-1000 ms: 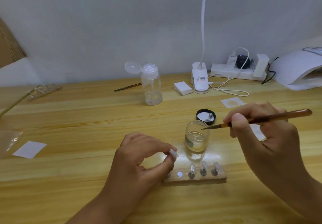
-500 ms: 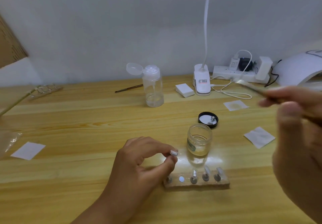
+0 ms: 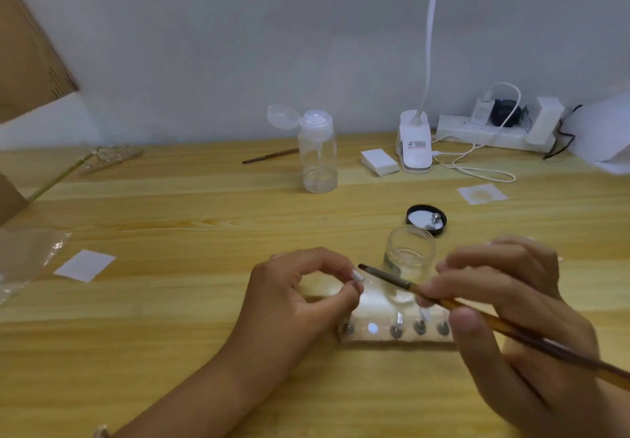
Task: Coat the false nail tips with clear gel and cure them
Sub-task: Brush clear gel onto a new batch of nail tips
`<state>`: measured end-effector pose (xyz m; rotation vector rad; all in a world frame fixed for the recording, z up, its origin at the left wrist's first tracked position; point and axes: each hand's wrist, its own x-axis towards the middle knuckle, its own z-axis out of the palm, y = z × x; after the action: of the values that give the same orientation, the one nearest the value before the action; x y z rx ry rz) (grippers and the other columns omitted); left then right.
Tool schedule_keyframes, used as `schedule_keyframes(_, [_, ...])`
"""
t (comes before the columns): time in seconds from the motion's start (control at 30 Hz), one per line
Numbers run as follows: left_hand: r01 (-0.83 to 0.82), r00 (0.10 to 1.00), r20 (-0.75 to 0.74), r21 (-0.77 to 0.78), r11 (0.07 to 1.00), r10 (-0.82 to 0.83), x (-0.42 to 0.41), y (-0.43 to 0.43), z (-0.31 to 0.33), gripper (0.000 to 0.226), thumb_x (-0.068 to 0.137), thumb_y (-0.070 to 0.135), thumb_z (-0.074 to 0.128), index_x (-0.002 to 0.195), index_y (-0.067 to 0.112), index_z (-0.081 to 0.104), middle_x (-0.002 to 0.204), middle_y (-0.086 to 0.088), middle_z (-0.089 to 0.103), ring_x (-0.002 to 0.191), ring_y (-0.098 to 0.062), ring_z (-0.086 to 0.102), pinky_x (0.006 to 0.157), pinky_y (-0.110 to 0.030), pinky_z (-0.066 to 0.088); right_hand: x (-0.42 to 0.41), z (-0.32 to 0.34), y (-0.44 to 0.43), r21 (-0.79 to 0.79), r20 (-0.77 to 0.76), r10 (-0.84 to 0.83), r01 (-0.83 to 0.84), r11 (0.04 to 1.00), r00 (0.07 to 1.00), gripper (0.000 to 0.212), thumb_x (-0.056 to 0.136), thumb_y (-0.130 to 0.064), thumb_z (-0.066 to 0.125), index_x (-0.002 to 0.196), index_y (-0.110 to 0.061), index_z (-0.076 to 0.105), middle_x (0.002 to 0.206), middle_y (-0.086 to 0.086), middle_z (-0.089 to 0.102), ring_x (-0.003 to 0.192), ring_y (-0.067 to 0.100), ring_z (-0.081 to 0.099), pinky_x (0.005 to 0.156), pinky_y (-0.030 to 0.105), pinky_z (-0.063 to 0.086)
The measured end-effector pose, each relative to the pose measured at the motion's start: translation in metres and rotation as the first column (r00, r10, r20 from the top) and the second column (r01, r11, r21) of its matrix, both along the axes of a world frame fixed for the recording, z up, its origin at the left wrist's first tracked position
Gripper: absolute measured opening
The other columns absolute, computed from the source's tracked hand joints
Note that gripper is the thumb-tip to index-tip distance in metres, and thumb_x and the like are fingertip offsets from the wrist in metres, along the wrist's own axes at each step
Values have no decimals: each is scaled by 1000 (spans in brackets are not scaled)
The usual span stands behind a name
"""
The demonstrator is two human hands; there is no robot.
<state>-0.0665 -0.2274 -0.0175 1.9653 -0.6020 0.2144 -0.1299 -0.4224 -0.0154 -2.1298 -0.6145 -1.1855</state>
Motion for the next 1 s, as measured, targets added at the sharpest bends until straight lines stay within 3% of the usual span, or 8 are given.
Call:
schedule_keyframes(0.13, [-13, 1000, 17, -7, 1000, 13, 2, 0, -4, 11, 74, 19, 77, 74, 28, 71, 78, 19, 71, 81, 2, 67, 76, -7, 43, 2, -7, -2, -40, -4, -32, 32, 999, 999, 30, 103, -31, 39, 98, -17, 65, 89, -14, 71, 101, 2, 60, 94, 35, 33])
schedule_keyframes(0.3, [14, 1000, -21, -14, 1000, -14, 4, 0, -7, 5, 75, 21, 73, 75, 26, 71, 78, 18, 71, 80, -2, 68, 79, -22, 49, 5, -11, 0, -14, 8, -43, 43, 999, 999, 37, 104, -34, 37, 90, -20, 68, 86, -14, 70, 102, 0, 59, 94, 35, 34])
schedule_keyframes(0.43, [37, 999, -24, -57, 998, -38, 4, 0, -5, 11, 74, 14, 72, 72, 24, 72, 78, 13, 73, 81, -5, 69, 76, -15, 48, 6, -9, 2, 10, 17, -28, 28, 1000, 999, 33, 103, -36, 40, 90, -20, 67, 85, -14, 69, 101, 2, 58, 92, 35, 35])
schedule_keyframes(0.6, [42, 999, -27, -72, 997, -44, 4, -1, -5, 12, 74, 14, 72, 74, 26, 75, 81, 14, 74, 84, -4, 70, 77, -11, 46, 8, -11, 0, 5, 7, -25, 25, 1000, 1000, 18, 78, -15, 54, 81, -9, 71, 85, -14, 66, 97, 5, 56, 84, 37, 37])
schedule_keyframes(0.73, [33, 999, -12, -64, 997, -34, 5, -1, -6, 14, 74, 14, 73, 73, 28, 75, 79, 15, 73, 81, -4, 70, 76, -10, 45, 8, -12, 0, -30, -16, -23, 22, 999, 1000, 17, 75, -13, 56, 78, -8, 72, 80, -9, 66, 97, -2, 53, 82, 37, 38])
schedule_keyframes(0.9, [16, 1000, 2, -53, 998, -16, 7, -1, -8, 20, 75, 10, 75, 73, 30, 74, 78, 17, 72, 81, -1, 68, 72, -5, 43, 8, -14, -1, -18, -44, -40, 39, 999, 998, 18, 81, -17, 58, 75, -10, 74, 80, -2, 66, 97, -3, 51, 82, 37, 36])
schedule_keyframes(1.0, [15, 1000, -3, -51, 999, -15, 7, -2, -8, 17, 76, 14, 74, 72, 31, 74, 79, 17, 72, 81, -2, 68, 72, -6, 43, 8, -16, -3, -8, -43, -34, 34, 999, 998, 29, 91, -23, 53, 76, -11, 75, 80, -6, 66, 102, -7, 50, 84, 38, 36])
